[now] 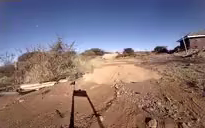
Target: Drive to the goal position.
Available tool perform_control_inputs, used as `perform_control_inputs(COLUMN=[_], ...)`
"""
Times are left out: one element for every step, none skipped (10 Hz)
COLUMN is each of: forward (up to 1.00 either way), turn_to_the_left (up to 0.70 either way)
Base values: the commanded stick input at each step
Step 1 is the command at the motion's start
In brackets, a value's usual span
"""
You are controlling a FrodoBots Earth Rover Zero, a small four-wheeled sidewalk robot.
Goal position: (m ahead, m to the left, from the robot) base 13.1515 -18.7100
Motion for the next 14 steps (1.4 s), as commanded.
perform_control_inputs(forward=[0.5, 0.5, 0.5, 0.5, 0.5, 0.5, 0.5, 0.5, 0.5, 0.5, 0.5, 0.5, 0.5, 0.5], turn_to_the_left=[0.0, 0.0, 0.0, 0.0, 0.0, 0.0, 0.0, 0.0, 0.0, 0.0, 0.0, 0.0, 0.0, 0.0])
